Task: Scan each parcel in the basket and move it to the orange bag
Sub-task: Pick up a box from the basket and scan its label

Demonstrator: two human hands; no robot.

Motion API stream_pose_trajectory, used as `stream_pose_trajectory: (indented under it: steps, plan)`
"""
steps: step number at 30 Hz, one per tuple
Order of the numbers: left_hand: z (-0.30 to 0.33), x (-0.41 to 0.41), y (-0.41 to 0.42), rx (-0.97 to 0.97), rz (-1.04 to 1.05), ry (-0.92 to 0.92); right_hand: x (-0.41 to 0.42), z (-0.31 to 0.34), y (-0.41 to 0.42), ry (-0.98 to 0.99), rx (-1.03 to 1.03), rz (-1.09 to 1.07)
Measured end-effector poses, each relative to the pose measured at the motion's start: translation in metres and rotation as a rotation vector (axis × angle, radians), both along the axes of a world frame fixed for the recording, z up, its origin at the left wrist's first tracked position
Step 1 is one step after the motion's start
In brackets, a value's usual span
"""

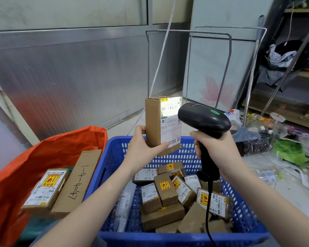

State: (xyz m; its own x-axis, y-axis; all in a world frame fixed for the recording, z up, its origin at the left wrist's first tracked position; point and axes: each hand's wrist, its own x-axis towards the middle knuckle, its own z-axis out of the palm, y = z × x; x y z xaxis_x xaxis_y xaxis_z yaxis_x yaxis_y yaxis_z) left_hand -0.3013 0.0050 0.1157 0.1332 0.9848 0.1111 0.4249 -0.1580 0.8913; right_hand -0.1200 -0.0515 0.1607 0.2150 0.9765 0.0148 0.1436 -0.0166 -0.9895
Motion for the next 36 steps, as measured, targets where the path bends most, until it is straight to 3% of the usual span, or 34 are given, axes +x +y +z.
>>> stream_pose_trajectory:
  steps: [8,13,36]
  plan:
    - [-0.002,0.0,-0.001,0.01,-0.003,0.003,0.001,-0.002,0.0,0.001,0.025,-0.003]
    - [0.004,0.006,-0.007,0.028,-0.041,0.012,-0.007,-0.003,0.001,-0.037,0.144,-0.045]
    - [0.006,0.013,-0.01,0.08,-0.05,0.01,-0.007,-0.002,0.002,0.025,0.06,-0.021]
